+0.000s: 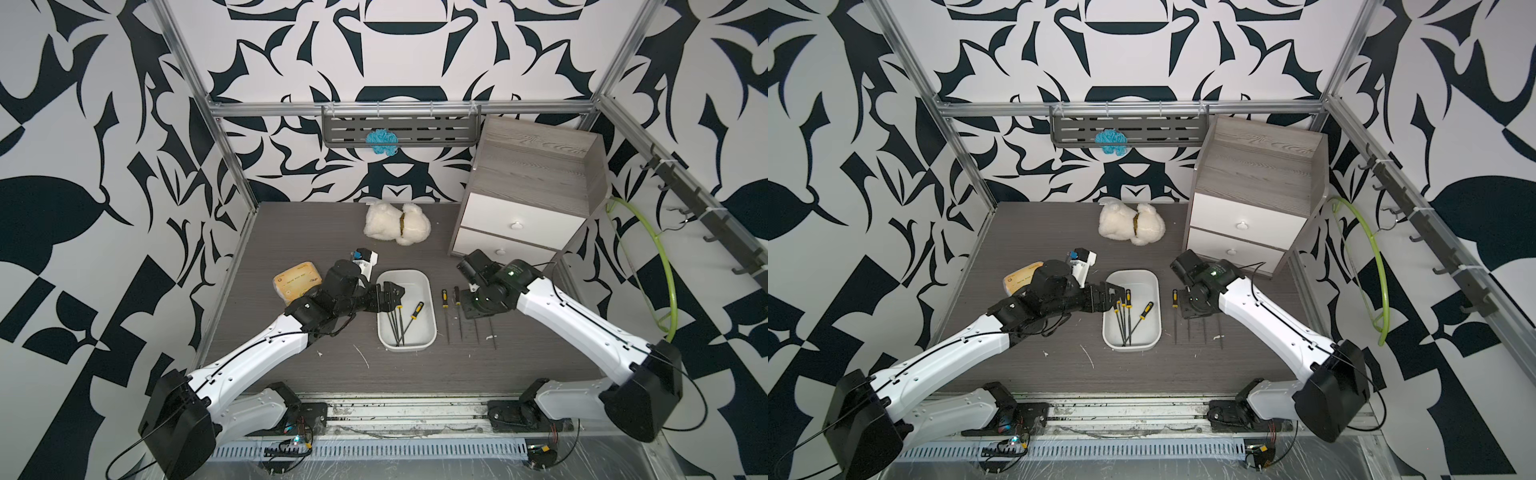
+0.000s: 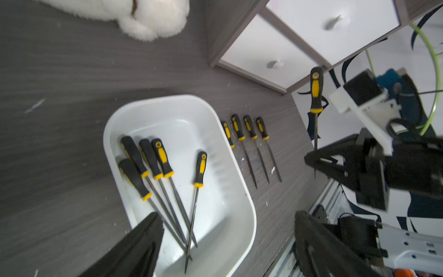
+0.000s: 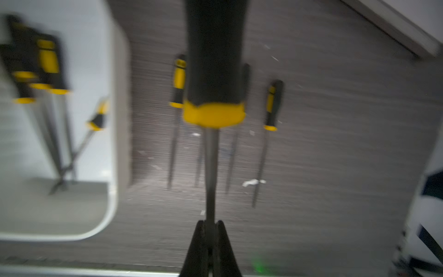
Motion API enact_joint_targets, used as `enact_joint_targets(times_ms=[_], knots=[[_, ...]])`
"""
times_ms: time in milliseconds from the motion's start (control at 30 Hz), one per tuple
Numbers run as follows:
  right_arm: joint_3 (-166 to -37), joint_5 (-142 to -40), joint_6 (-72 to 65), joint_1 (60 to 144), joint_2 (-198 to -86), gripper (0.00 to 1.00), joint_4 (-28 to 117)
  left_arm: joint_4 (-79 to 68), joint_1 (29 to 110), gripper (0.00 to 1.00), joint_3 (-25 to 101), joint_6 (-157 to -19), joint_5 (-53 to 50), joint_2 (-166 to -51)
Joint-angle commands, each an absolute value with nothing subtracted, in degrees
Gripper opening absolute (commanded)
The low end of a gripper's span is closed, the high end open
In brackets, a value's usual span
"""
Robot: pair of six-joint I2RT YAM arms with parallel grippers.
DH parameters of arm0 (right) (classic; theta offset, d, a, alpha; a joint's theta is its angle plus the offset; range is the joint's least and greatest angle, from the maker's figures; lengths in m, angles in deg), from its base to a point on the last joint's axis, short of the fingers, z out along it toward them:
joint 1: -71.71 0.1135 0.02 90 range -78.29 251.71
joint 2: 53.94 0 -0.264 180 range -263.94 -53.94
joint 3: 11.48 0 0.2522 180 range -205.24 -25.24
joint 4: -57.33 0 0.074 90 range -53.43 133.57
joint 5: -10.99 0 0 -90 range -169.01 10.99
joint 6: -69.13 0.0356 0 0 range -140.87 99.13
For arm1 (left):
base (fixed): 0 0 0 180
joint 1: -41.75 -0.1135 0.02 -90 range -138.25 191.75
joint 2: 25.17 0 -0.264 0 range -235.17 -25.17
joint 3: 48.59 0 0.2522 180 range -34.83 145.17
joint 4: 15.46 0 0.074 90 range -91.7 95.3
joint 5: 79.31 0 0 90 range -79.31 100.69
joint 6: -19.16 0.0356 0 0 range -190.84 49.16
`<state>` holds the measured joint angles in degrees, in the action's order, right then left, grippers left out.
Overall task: Take the file tool out of the storage box
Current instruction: Pick up the file tool from the storage box, then place the file tool at the center of the board.
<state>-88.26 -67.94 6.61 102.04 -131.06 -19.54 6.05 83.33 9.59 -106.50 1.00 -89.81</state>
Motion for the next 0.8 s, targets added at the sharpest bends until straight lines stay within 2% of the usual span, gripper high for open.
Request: enact_joint_targets(times_ms=[0,200,367,767], knots=[[-86.02,-63.82,5.39,98.25,-132.61,0.0,-27.65,6.23,83.33,0.91,10.45,-106.79,-2.15,-89.77],[-87.35,-56.2,9.15,96.65,-140.84,0.0,-33.8,6.6,83.36,0.91,9.84,-106.88,-3.21,-87.16],[-87.59,-55.56,10.04,96.27,-149.14,0.0,-33.95,7.46,83.4,0.91,9.12,-106.44,-3.02,-84.69],[-87.58,-55.54,10.79,93.71,-157.13,0.0,-29.84,8.01,83.32,0.91,9.13,-106.17,-3.86,-83.6]])
